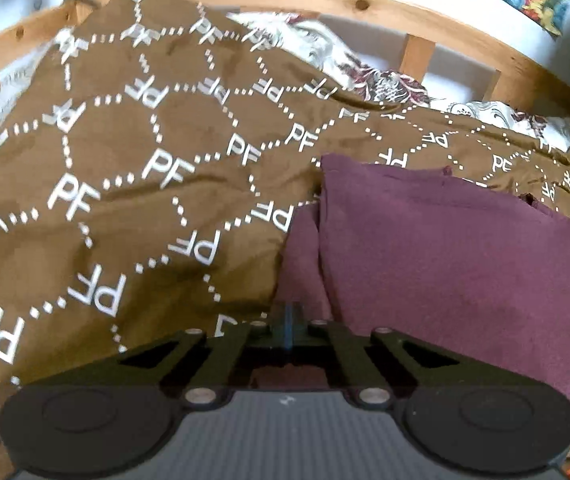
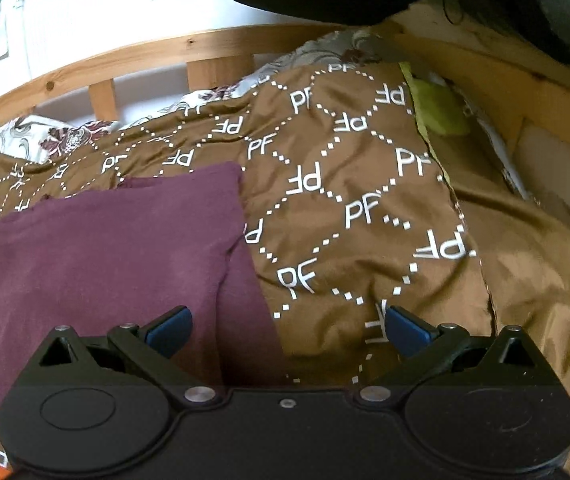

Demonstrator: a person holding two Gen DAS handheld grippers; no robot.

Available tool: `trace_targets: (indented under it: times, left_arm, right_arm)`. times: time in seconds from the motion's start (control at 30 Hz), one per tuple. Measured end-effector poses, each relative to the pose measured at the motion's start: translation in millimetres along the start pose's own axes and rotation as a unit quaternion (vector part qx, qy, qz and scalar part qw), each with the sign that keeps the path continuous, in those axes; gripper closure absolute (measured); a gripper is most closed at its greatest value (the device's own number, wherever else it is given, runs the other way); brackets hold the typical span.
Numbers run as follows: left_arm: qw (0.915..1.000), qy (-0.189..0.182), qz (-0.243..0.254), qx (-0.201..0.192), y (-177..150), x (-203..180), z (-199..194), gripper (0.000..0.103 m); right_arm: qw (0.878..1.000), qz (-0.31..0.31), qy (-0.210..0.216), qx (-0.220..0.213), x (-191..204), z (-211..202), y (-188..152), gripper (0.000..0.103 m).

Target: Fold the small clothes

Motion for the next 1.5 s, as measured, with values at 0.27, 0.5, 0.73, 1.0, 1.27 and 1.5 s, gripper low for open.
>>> trace_targets:
  times: [0.27,0.5,0.73,1.0,1.27,1.5]
  left_arm:
    - [0.9983,-0.042,-0.04,-0.006,-1.5,6.6,-12.5,0.089]
    - [0.9952,-0.081,-0.05,-0.023,-11.0,7.4,-38.4,0.021]
    - [0.9947,-0.102,-0.005,-0.012,-24.4,-18.9,-37.8,0.017]
    - [0.9922,-0.109,-0.002,0.061,-43.5,-22.2,-17.5,0.099]
    - [0.9945,-0.076,-0.034,0.063,-55.2,-8.2,-29.4,0.1]
    - [0.9961,-0.066,-0.014,0.056,-50.2,-11.3,-29.2,0.058]
  right_arm:
    - [1.0,-0.002,-0.001,0.012,1.5,4.3,-5.4,0.001]
    - [1.0,0.001,-0.008,-0.002,-0.7,-3.1,-4.1,0.001]
    - [0.999,-0.023,-0.011,-0.035,6.9,-19.8,-0.3,0.001]
    - [0.997,-0.038,-0.008,-0.068,13.4,-31.8,3.9,0.001]
    - [0.997,-0.042,-0.008,-0.065,14.6,-30.4,2.8,0.001]
    - [0.996,-0.059,-0.007,-0.066,20.6,-30.2,2.1,0.001]
Point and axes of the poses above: each gripper's, at about its wrist camera, not at the fingertips, and z roughly the way its jaws point, x to its left, y to its top, the point moved 8 cm from there along z, roughly the way its jaws point, and after that the axes turned 2 degrees about x, right-handed, at the moved point
